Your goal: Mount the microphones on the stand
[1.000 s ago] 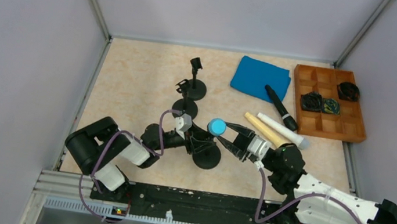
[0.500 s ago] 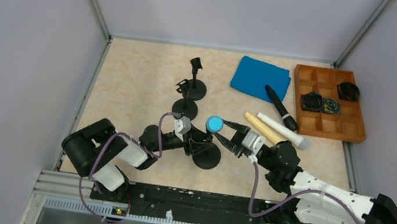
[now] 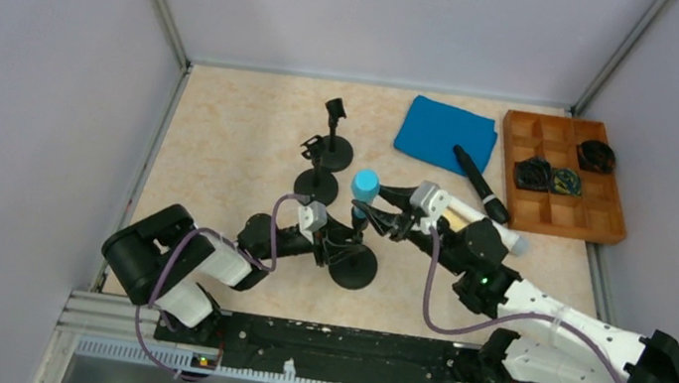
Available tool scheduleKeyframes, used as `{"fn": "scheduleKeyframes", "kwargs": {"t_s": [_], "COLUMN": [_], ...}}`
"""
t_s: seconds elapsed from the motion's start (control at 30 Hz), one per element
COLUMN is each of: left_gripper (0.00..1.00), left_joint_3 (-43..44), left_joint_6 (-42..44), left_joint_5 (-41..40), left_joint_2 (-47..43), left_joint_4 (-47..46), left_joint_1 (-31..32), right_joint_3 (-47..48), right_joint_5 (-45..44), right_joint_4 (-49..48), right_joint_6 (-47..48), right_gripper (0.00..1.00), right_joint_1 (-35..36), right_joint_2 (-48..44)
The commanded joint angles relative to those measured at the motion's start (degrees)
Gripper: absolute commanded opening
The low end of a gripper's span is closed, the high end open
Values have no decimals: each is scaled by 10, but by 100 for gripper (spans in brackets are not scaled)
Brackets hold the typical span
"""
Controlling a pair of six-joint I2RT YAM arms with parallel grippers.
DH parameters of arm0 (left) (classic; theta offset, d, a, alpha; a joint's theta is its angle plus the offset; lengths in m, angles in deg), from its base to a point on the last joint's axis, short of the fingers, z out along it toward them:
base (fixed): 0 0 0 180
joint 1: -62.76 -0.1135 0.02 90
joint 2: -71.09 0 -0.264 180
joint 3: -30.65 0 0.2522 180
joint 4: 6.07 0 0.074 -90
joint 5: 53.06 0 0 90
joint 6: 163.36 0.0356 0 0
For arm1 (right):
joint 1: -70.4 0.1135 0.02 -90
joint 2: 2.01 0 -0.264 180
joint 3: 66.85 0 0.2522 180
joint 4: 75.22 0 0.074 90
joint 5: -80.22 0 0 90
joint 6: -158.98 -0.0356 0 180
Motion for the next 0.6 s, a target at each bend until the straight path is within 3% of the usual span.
{"fn": "scheduleKeyframes", "kwargs": {"t_s": [0.0, 0.33, 0.57], "left_gripper": [0, 0, 0], "left_joint_3": [7, 7, 6], "left_joint_6": [22, 44, 47], "left_joint_5": [42, 35, 27], "left_joint_2": [-32, -53, -62], "left_joint_4": [-111, -79, -64], "left_joint_1": [7, 7, 7], "right_joint_3": [20, 116, 48], "right_joint_5": [11, 19, -30], "right_joint_4": [299, 424, 356], "right_joint_6": [-126, -178, -158], "right_gripper": [0, 0, 0], "right_joint_1": [2, 0, 0], "right_joint_2": [55, 108, 84]}}
